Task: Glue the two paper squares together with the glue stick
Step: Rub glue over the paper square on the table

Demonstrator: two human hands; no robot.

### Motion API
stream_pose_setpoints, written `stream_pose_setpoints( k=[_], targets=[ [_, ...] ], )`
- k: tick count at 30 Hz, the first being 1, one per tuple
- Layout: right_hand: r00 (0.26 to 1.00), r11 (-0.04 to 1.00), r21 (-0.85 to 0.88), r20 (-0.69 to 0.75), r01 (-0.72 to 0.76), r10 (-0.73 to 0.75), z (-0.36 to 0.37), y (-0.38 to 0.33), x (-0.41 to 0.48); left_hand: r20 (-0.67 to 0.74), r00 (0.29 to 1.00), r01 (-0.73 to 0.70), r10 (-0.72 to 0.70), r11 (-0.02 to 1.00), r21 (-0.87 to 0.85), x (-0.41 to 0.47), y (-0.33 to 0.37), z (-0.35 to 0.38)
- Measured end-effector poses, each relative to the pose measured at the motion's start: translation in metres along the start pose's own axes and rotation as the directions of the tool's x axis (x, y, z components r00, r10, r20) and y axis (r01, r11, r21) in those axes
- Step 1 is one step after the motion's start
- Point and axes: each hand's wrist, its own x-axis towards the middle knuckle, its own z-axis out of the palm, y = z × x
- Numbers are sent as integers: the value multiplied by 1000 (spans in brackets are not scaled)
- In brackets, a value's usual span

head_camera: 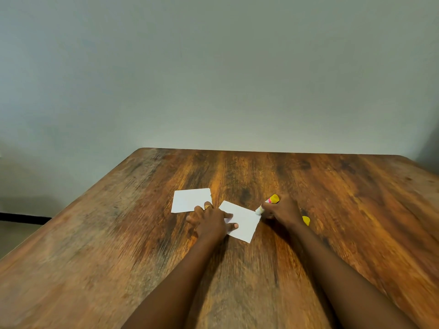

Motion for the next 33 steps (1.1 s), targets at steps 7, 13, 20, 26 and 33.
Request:
stream_pose_setpoints(
  k=[7,13,20,26,33],
  targets=[
    [1000,1000,7,-22,-7,7,-2,1,-2,-9,1000,-11,11,1000,0,-1,0,-1],
    [988,983,178,-134,-56,80,-3,2,-1,-59,998,-23,24,1000,21,-7,2,-1],
    [986,951,300,-113,-82,120,7,-3,-4,-135,990,-33,48,993,112,-13,13,1],
    [993,970,237,-92,-54,78,21,-6,-2,-232,972,-29,41,998,59,-15,19,-2],
    [992,970,241,-105,-44,71,26,-5,-1,-195,972,-127,132,991,40,-12,23,-1]
  ],
)
